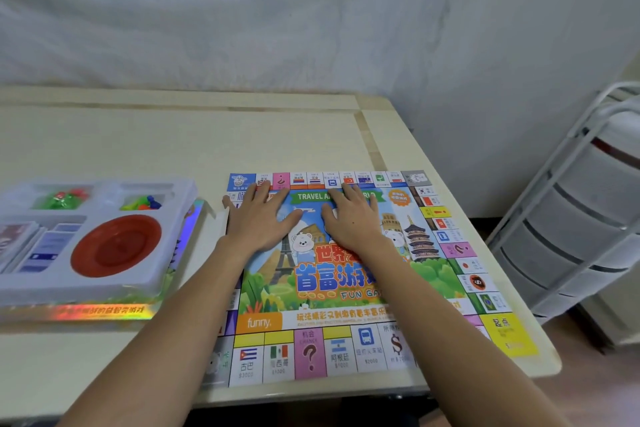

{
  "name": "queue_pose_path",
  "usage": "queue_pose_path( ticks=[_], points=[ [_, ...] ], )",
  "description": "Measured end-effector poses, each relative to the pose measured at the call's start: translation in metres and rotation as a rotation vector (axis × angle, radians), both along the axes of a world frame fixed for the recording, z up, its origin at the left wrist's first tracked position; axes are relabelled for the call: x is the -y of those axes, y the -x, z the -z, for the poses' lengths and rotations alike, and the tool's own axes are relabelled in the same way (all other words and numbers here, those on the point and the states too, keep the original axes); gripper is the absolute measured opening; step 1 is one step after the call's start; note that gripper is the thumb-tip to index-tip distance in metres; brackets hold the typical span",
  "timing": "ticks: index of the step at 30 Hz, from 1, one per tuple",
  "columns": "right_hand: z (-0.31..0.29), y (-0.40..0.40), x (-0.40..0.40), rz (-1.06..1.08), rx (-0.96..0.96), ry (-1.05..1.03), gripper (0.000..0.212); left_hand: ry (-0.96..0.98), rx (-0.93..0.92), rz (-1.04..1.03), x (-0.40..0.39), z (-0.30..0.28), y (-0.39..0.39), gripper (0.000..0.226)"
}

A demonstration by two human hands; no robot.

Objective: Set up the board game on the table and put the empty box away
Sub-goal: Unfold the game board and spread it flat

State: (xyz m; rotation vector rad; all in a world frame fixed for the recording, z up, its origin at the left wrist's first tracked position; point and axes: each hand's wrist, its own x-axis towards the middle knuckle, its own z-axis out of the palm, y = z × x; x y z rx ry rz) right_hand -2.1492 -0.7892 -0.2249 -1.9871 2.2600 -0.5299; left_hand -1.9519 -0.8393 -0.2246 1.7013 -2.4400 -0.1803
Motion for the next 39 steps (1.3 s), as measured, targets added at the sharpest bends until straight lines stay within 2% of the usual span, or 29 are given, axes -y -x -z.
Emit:
queue_pose_path(
  ticks=[6, 27, 29, 31, 33, 36, 39],
  points=[
    [-0.003, 0.017, -0.007, 0.009, -0.082, -0.14, 0.058, -0.032, 0.041, 0.021, 0.003, -0.004, 0.002, 0.077],
    [-0.007, 0.022, -0.006, 0.017, -0.074, -0.156, 0.055, -0.065, 0.045, 0.06, 0.007, -0.006, 0.009, 0.073],
    [-0.007, 0.021, -0.006, 0.015, -0.07, -0.162, 0.055, -0.07, -0.07, 0.09, 0.009, -0.013, 0.006, 0.062],
    [-0.012, 0.022, -0.005, 0.026, -0.064, -0.155, 0.053, -0.066, -0.296, 0.107, 0.013, -0.029, 0.0, 0.051],
    [-0.018, 0.022, -0.005, 0.028, -0.076, -0.109, 0.052, -0.009, -0.443, 0.086, 0.021, -0.048, -0.009, 0.044],
    [-0.017, 0.019, -0.008, -0.037, -0.111, -0.116, 0.053, 0.013, -0.511, 0.054, 0.028, -0.062, -0.024, 0.038],
    [-0.01, 0.022, -0.012, -0.028, -0.077, -0.181, 0.056, -0.059, -0.435, 0.141, 0.019, -0.052, -0.026, 0.038]
  ],
)
